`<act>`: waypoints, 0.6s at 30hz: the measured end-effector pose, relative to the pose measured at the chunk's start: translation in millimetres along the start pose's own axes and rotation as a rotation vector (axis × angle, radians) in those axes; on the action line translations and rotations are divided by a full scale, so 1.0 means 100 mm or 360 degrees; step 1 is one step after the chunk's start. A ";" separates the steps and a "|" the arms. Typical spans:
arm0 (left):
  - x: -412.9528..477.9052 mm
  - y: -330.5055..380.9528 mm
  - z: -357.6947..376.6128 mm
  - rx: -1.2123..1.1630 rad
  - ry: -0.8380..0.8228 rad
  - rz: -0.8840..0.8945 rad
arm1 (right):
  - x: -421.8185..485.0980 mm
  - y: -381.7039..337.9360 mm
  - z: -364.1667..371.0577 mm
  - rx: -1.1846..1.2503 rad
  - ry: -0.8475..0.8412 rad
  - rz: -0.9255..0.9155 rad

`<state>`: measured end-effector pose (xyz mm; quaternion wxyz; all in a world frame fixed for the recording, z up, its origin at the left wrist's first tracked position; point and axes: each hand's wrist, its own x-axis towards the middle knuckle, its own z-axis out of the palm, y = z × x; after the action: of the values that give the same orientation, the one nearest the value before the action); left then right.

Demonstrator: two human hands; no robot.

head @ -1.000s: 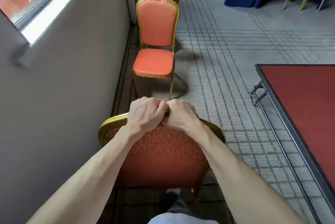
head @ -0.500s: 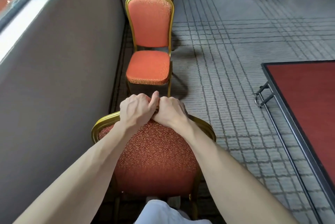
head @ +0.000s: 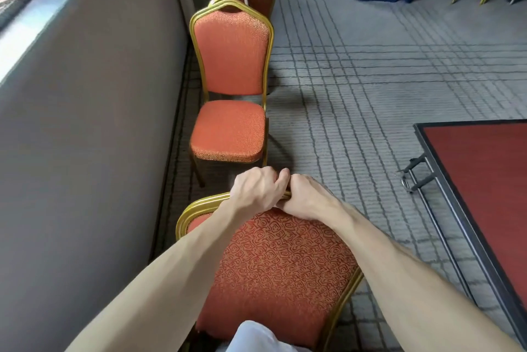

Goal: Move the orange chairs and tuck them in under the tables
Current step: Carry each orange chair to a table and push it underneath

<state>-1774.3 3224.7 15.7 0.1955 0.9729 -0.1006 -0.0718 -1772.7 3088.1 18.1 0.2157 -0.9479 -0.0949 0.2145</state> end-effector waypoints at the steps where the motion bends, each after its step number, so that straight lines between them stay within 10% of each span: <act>1: 0.11 0.06 -0.01 0.0009 -0.0021 0.0073 | 0.01 0.07 -0.08 -0.0012 0.0000 0.0044; 18: 1.72 0.96 0.12 0.0060 0.0118 0.0584 | 0.51 1.09 -1.18 -0.0392 0.0340 0.0184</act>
<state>-1625.9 3095.2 25.7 0.1905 0.9437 -0.2703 0.0029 -1664.9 2961.6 47.1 0.0942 -0.9884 -0.0421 0.1114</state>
